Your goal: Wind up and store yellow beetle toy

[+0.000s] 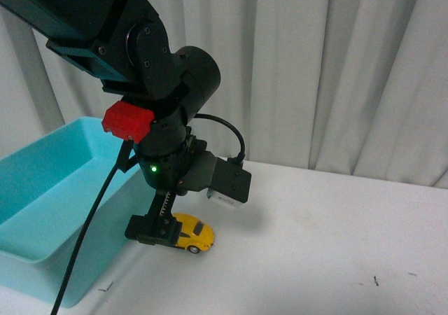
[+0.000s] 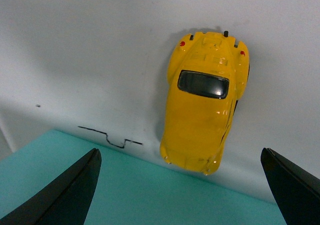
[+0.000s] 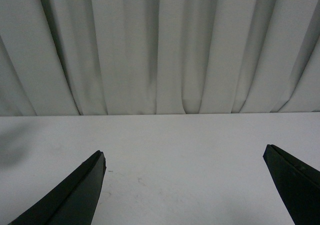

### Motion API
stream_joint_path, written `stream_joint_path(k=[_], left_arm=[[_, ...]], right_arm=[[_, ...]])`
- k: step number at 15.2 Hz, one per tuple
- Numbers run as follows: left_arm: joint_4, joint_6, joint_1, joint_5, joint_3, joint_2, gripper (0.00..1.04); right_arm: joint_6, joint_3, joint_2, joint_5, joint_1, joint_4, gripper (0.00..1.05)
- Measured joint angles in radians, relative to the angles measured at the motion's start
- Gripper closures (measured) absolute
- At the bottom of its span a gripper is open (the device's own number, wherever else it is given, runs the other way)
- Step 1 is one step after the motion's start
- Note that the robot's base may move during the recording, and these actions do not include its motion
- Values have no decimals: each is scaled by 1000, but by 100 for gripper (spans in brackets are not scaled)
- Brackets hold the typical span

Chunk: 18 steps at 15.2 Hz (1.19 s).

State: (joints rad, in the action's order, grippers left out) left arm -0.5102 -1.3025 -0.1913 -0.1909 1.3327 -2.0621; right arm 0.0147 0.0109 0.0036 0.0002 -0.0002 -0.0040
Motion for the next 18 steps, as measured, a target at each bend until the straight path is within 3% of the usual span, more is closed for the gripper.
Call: stream_joint_path(k=[3,10,12,14,18], left_arm=[[23,128,0,-15,-3,-53,7],[63,178,5,-18,-11,-92,7],[89,203,30,-44,-12,-106,43],[97,193,28,-43,-12,-106,60],[90,86,-4,4,-12,-89,67]], right_arm=[[0,0,0,0,0,0,7],[0,0,0,0,0,0,7],[0,0,0,0,0,0,7],[0,0,0,0,0,0,7],[0,0,0,0,0,0,7]])
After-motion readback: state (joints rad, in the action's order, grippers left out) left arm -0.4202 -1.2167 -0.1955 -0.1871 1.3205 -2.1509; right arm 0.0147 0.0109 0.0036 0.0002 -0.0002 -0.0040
